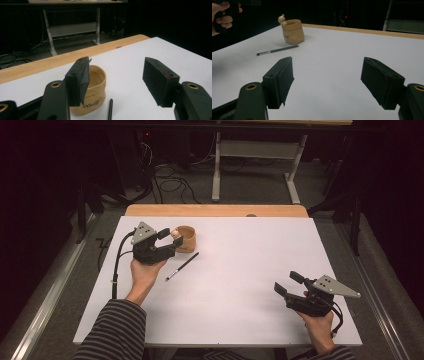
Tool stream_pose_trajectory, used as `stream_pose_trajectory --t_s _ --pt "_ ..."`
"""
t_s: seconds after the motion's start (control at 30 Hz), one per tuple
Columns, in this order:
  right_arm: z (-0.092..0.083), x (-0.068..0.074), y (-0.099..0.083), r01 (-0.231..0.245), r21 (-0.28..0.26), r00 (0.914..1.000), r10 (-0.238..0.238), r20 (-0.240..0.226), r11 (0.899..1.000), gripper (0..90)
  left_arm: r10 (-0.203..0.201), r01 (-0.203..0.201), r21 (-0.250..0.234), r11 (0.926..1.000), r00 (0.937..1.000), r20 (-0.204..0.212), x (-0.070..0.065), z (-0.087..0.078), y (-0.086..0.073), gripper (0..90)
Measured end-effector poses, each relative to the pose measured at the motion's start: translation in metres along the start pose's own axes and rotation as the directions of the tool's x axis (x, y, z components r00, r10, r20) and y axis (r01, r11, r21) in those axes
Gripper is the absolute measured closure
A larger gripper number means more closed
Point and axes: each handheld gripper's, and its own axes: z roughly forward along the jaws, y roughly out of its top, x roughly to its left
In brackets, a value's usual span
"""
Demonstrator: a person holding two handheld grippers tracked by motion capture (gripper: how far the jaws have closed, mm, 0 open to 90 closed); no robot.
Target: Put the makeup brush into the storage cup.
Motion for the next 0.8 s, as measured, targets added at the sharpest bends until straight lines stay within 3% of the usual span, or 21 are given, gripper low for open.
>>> stream_pose_trajectory --t_s 0.3,0.8 --pt "0.000 0.000 0.000 -0.001 0.003 1.0000 0.002 -0.004 1.000 26.8 0.015 -0.015 0.039 0.9991 0.9999 -0.007 0.000 0.009 0.004 41.0" --pt "0.000 0.000 0.000 -0.005 -0.001 1.0000 0.005 -0.002 1.000 26.7 0.064 -0.060 0.140 0.9883 0.9977 -0.024 -0.002 0.015 0.017 40.8"
